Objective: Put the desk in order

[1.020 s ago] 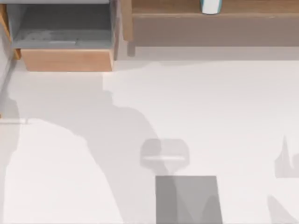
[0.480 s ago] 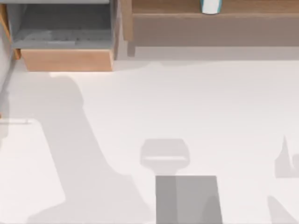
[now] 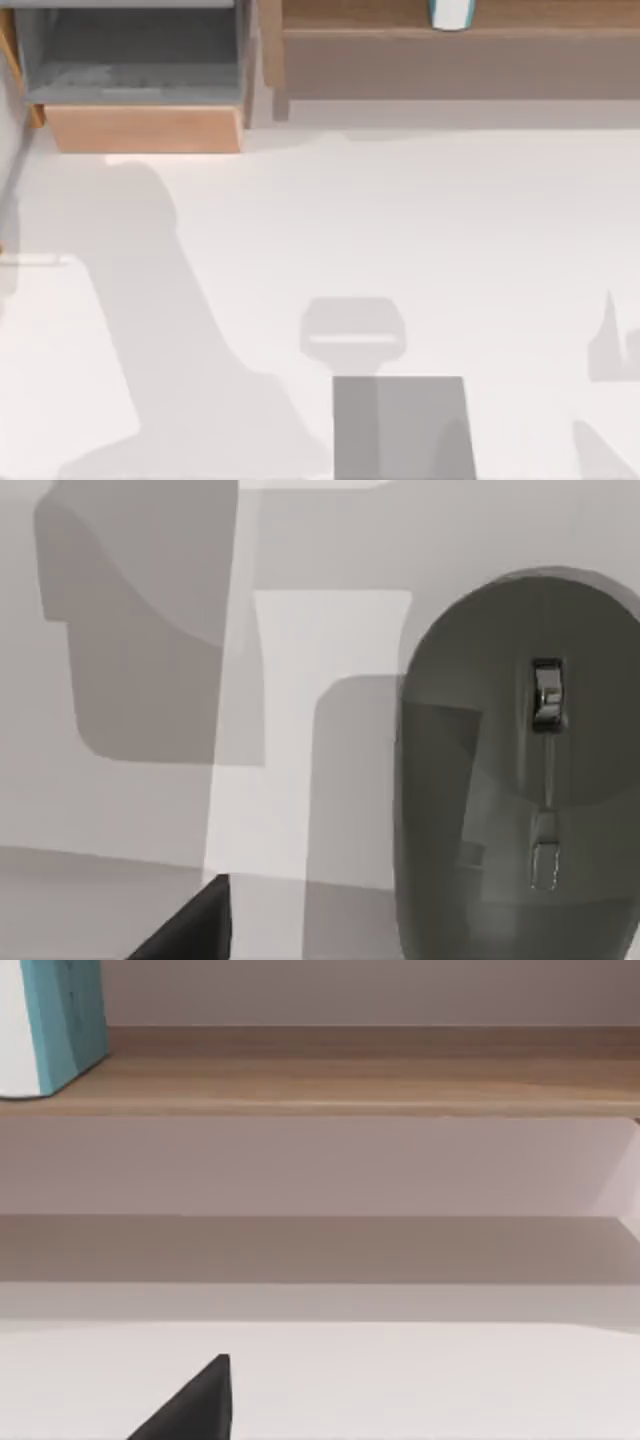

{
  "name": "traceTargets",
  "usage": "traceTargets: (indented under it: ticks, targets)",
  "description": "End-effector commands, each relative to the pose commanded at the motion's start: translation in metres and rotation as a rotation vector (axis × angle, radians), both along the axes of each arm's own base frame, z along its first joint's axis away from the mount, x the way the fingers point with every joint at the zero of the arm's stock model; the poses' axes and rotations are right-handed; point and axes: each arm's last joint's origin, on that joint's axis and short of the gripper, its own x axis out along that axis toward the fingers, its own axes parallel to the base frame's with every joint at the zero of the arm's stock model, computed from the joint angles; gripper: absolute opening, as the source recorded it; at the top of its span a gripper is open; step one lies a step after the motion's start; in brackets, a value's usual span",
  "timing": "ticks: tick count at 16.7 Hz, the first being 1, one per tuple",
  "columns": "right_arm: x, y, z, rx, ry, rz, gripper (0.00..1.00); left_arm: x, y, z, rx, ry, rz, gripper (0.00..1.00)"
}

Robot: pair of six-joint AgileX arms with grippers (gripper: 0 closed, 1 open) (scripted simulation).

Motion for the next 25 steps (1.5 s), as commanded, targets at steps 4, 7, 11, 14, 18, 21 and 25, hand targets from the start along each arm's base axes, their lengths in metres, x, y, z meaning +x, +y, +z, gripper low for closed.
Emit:
traceTargets:
  ticks: [4,7,11,14,18,21,25]
  targets:
    - [0.0,0.0,0.0,0.0,0.0,0.0,1.0,0.0,0.002,-0.012,0.0,0.0,0.0,1.0]
    - [0.0,0.0,0.0,0.0,0.0,0.0,1.0,0.002,0.0,-0.02,0.002,-0.005,0.001,1.0]
    - [0.0,0.0,0.0,0.0,0.0,0.0,1.0,0.004,-0.003,-0.026,0.0,-0.001,-0.001,1.0]
    - [0.0,0.0,0.0,0.0,0.0,0.0,1.0,0.004,-0.003,-0.026,0.0,-0.001,-0.001,0.85]
    - [0.0,0.0,0.0,0.0,0.0,0.0,1.0,0.004,-0.003,-0.026,0.0,-0.001,-0.001,0.55]
    - [0.0,0.0,0.0,0.0,0.0,0.0,1.0,0.004,-0.003,-0.026,0.0,-0.001,-0.001,0.32]
    - [0.0,0.0,0.0,0.0,0.0,0.0,1.0,0.004,-0.003,-0.026,0.0,-0.001,-0.001,0.02]
